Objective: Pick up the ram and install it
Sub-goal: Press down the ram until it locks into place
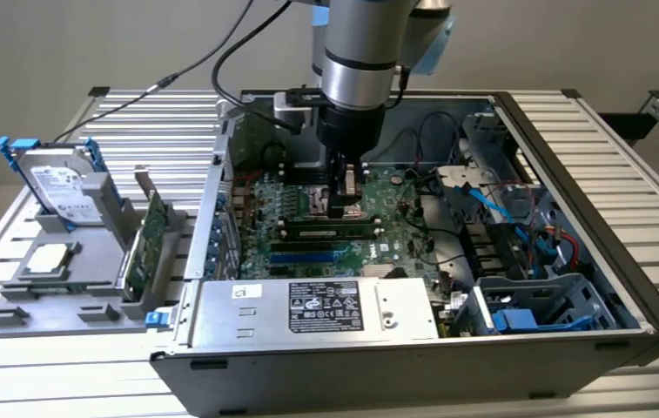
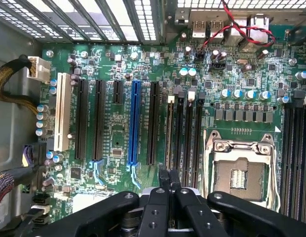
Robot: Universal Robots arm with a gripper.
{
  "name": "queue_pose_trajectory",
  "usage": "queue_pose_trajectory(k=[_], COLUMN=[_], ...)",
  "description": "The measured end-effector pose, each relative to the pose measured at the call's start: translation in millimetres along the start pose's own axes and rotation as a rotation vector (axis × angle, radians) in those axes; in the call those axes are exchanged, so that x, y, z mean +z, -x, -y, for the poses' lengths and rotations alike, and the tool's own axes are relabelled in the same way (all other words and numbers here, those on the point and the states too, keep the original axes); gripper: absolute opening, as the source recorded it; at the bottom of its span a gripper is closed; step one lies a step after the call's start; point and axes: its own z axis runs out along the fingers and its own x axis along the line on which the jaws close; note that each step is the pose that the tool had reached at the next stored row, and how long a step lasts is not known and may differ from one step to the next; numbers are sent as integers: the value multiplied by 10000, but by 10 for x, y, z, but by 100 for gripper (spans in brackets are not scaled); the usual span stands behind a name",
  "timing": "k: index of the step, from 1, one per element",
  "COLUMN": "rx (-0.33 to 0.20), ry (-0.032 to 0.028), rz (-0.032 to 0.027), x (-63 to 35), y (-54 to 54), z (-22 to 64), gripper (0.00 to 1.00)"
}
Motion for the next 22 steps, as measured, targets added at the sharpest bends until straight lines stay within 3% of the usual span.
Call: queue_pose_trajectory(k=[15,22], rx=[6,794], ry=[3,60], rz=[-5,60], x=[-2,0], y=[-4,-3], z=[-2,-3], gripper=[11,11])
